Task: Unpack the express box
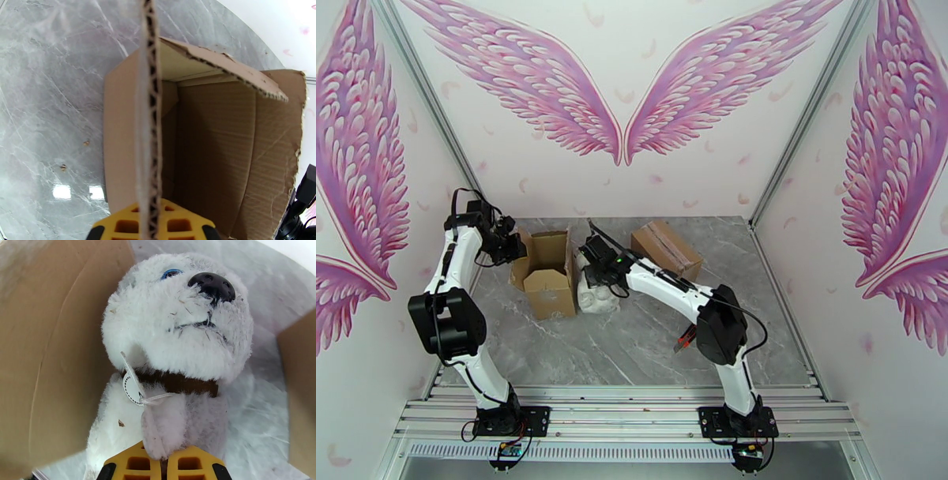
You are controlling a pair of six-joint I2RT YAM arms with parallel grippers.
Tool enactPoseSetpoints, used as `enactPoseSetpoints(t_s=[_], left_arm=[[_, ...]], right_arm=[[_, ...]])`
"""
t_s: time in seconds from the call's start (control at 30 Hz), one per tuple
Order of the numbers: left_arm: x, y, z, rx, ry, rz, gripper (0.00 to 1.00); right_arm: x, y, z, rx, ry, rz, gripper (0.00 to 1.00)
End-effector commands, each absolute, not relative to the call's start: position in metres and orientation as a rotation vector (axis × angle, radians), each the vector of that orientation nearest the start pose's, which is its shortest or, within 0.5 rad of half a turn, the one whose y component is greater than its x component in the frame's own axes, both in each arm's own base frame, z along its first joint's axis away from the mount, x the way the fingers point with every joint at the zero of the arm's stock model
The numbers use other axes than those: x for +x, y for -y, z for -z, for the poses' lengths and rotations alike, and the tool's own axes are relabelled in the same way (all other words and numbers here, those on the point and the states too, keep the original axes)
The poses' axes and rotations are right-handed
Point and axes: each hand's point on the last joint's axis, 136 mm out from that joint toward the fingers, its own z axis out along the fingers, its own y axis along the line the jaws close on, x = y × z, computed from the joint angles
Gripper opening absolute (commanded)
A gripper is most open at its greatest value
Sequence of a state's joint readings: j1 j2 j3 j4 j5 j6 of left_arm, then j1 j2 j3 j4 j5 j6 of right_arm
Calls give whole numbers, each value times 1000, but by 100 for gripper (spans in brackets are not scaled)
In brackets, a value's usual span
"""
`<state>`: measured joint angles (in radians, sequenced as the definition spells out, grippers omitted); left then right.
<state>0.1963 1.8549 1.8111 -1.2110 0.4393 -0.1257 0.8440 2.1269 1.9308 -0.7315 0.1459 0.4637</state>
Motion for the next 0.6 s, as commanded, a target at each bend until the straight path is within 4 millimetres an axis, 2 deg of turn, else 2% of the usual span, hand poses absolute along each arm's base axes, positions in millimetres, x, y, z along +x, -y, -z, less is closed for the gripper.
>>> enactPoseSetpoints(t_s=[0.0, 0.07, 0.2, 0.27, 0.33, 0.5, 0.57], left_arm=[[419, -18, -205, -342, -2730, 529, 21], [421, -18, -210, -338, -2719, 534, 27], [420, -20, -215, -323, -2723, 466, 41], [418, -23, -225, -306, -2699, 386, 46], [417, -28, -243, -313, -2637, 333, 50], [414, -29, -312, -308, -2412, 283, 61], [410, -25, -336, -299, -2340, 267, 66]], right_arm=[[397, -416, -164, -400, -2476, -447, 14], [399, -421, -163, -415, -2478, -450, 34], [402, -415, -155, -415, -2501, -397, 60], [402, -410, -162, -423, -2491, -375, 73], [402, -403, -179, -426, -2454, -353, 78], [397, -372, -241, -453, -2318, -266, 99], [391, -357, -262, -474, -2272, -227, 99]])
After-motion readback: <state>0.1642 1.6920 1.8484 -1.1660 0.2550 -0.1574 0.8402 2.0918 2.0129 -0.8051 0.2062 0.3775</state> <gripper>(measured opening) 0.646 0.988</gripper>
